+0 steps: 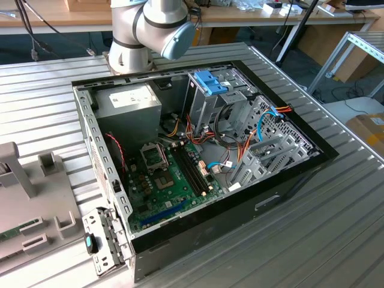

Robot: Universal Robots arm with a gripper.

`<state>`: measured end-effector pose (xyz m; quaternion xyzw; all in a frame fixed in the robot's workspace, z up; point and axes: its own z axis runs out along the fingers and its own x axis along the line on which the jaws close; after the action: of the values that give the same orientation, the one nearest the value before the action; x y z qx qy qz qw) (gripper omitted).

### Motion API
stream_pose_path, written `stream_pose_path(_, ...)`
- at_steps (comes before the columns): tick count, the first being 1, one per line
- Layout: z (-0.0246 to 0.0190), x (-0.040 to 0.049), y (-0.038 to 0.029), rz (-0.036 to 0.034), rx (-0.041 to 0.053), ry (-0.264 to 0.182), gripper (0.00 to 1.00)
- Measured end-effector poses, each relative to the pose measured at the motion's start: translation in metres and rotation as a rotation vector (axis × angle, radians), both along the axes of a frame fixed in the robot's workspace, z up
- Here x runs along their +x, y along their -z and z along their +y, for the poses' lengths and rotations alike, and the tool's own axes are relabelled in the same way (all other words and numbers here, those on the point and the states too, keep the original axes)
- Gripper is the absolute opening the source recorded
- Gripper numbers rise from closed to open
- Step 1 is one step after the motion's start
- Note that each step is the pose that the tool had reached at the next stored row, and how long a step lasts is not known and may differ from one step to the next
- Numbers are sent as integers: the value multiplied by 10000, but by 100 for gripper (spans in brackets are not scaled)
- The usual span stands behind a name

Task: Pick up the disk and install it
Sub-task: 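Pick up the disk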

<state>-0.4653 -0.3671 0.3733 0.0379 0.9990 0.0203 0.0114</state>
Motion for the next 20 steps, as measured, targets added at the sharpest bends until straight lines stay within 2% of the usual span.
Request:
stream_pose_path(2,0,0,0,5,0,0,42)
stream_pose_path(4,0,0,0,7,0,0,42)
stream_pose_path(6,0,0,0,7,0,-319,42)
stream_pose_path(7,0,0,1,8,0,-848,42)
stream_pose_path(11,0,0,2,8,-1,-2171,42)
stream_pose_path(12,0,0,2,8,-2,-2646,42)
stream_pose_path(17,0,0,3,8,-8,-3735,42)
stream_pose_path(20,0,0,3,10,-18,-4826,42)
